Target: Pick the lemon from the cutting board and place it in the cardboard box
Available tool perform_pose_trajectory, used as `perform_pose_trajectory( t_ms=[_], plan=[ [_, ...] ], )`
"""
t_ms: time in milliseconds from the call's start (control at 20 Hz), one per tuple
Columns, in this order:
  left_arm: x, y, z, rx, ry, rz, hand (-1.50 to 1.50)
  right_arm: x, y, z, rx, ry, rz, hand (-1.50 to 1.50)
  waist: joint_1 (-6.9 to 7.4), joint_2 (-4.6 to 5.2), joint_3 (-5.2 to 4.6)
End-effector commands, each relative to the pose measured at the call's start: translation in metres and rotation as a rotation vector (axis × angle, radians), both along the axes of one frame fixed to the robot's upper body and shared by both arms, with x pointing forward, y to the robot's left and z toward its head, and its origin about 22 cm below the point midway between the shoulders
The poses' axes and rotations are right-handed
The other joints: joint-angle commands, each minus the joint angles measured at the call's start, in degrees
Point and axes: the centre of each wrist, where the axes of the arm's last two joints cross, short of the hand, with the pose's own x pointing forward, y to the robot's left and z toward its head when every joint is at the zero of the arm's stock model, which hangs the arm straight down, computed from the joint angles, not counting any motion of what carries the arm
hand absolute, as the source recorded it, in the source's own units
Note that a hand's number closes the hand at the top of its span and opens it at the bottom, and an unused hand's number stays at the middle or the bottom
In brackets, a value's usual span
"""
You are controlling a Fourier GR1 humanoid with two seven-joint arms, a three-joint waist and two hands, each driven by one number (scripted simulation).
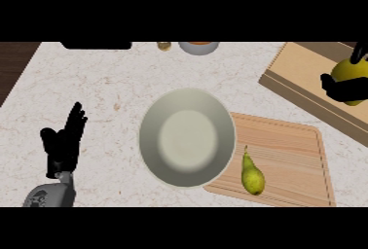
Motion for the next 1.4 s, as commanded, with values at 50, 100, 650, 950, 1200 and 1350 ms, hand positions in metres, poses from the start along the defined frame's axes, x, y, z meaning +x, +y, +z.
perform_pose_trajectory(
  t_ms=[50, 100, 650, 950, 1200, 1350],
  plan=[
    [0.012, -0.012, 0.003, 0.003, -0.01, -0.034, 0.0, 0.035, -0.038, 0.016, 0.058, -0.024, -0.019, 1.5, 0.33, 0.17, 0.0],
    [-0.009, -0.006, -0.002, -0.01, -0.01, -0.02, 0.0, 0.03, -0.064, -0.012, 0.049, -0.031, -0.012, 1.5, 0.51, 0.13, 0.04],
    [0.007, -0.029, 0.002, 0.001, -0.019, -0.044, 0.0, 0.09, -0.113, -0.07, 0.008, 0.009, -0.048, 1.5, 2.48, 1.03, 0.12],
    [0.005, -0.021, -0.007, 0.007, -0.03, -0.048, 0.0, 0.09, -0.134, -0.105, 0.174, 0.053, -0.143, -1.5, 3.1, 1.53, 0.18],
    [0.016, -0.015, 0.0, -0.013, -0.014, -0.066, 0.0, 0.088, -0.149, -0.1, 0.334, 0.016, -0.054, -1.5, 2.81, 1.52, 0.23],
    [0.01, -0.026, -0.006, -0.013, -0.019, -0.044, 0.0, 0.083, -0.149, -0.119, 0.425, -0.085, 0.015, -1.5, 2.69, 1.39, 0.32]
  ],
)
